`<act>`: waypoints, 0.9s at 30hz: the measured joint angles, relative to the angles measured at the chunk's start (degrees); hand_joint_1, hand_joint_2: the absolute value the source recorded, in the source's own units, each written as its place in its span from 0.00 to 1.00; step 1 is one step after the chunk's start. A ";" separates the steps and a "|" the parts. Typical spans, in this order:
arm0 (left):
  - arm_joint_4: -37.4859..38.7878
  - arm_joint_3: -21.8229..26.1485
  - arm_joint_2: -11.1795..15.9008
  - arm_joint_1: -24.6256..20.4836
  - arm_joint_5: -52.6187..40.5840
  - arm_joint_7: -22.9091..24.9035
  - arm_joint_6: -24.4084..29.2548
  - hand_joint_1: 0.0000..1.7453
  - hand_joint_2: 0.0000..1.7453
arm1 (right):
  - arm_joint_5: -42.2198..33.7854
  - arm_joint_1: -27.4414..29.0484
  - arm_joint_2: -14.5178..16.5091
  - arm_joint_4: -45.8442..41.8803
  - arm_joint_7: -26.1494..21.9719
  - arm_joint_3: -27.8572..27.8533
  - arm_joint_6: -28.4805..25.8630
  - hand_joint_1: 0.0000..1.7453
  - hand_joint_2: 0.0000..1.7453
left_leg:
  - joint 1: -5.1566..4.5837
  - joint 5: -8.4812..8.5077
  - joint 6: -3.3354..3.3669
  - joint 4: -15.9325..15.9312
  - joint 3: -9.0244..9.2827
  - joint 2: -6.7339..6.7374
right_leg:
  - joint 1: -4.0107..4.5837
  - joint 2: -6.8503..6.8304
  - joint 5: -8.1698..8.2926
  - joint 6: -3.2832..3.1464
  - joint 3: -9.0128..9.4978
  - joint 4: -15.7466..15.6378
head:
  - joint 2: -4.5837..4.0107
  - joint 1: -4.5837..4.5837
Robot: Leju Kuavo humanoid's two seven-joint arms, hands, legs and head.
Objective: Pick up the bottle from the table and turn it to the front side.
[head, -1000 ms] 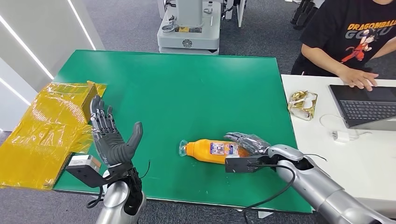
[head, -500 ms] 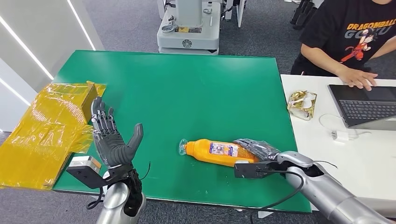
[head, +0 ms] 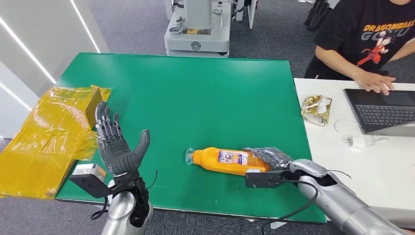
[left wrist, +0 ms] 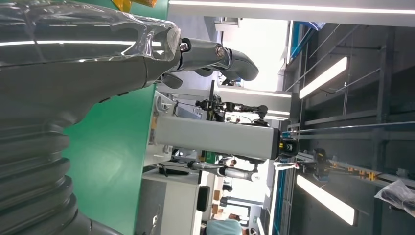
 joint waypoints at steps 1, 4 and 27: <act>0.00 0.00 0.00 0.00 0.00 0.00 0.00 0.00 1.00 | 0.04 -0.06 0.08 0.12 -0.05 0.00 0.02 0.91 1.00 | 0.00 0.00 0.00 0.00 0.00 0.00 | 0.00 0.00 0.00 0.00 0.00 0.00 | 0.00 0.00; 0.00 0.00 0.00 0.00 0.00 0.00 0.00 0.00 1.00 | 0.23 -0.34 0.27 0.46 -0.41 0.00 0.23 0.91 1.00 | 0.00 0.00 0.00 0.00 0.00 -0.01 | 0.00 0.00 0.00 0.00 0.00 0.00 | 0.00 0.01; 0.00 0.00 0.00 -0.01 -0.86 -0.01 2.33 0.00 1.00 | 2.84 -1.29 2.08 -0.79 0.43 1.24 0.14 0.00 1.00 | 0.00 0.00 0.00 -0.01 -0.04 -0.01 | 0.00 -0.02 0.00 0.00 -0.01 0.01 | 0.00 0.00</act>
